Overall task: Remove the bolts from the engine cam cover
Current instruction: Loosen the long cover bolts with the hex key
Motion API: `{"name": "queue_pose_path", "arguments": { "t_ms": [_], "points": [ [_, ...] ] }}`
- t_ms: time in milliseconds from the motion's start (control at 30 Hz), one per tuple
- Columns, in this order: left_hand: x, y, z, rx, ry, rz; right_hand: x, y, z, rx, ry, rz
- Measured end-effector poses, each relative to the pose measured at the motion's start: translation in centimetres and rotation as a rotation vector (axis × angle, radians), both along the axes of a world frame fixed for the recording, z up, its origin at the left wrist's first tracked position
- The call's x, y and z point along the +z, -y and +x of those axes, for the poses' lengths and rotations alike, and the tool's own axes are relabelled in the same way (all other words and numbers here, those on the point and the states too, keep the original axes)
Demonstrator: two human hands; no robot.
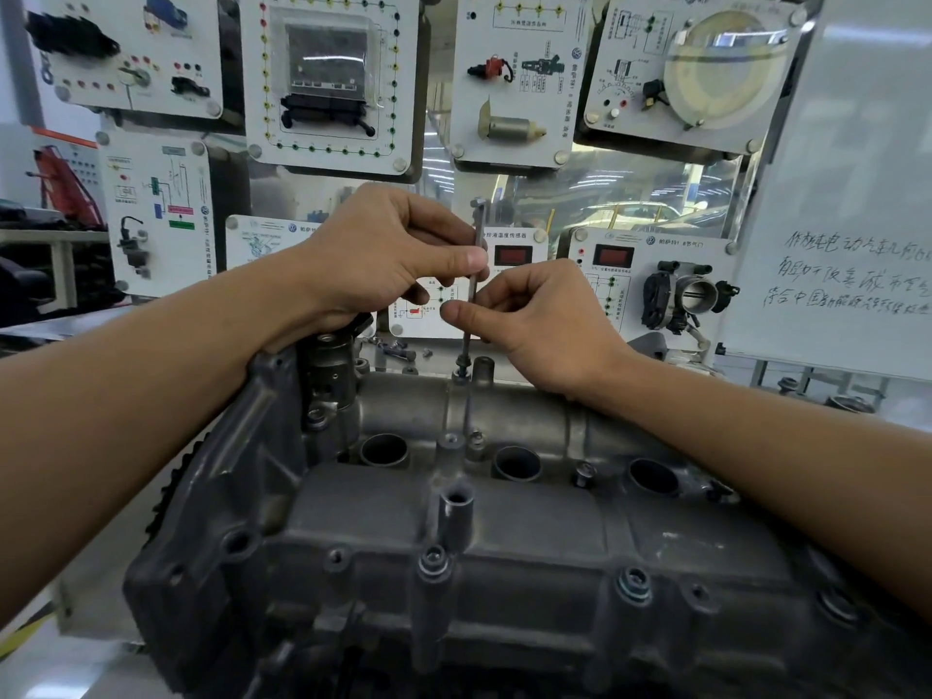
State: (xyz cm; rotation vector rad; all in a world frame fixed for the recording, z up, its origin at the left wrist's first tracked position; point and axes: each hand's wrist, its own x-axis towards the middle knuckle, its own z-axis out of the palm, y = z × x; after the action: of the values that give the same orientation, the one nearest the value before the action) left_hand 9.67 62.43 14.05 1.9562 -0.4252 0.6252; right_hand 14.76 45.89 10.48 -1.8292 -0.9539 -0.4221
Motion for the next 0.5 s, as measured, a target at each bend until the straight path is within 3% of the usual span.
{"name": "queue_pose_path", "arguments": {
  "t_ms": [233, 500],
  "points": [
    [0.07, 0.08, 0.08, 0.010, 0.018, -0.037, 0.19, 0.20, -0.14, 0.022, 0.033, -0.050],
    [-0.05, -0.23, -0.03, -0.094, -0.020, 0.072, 0.29, 0.71, 0.07, 0.083, 0.068, -0.218]
  ]
}}
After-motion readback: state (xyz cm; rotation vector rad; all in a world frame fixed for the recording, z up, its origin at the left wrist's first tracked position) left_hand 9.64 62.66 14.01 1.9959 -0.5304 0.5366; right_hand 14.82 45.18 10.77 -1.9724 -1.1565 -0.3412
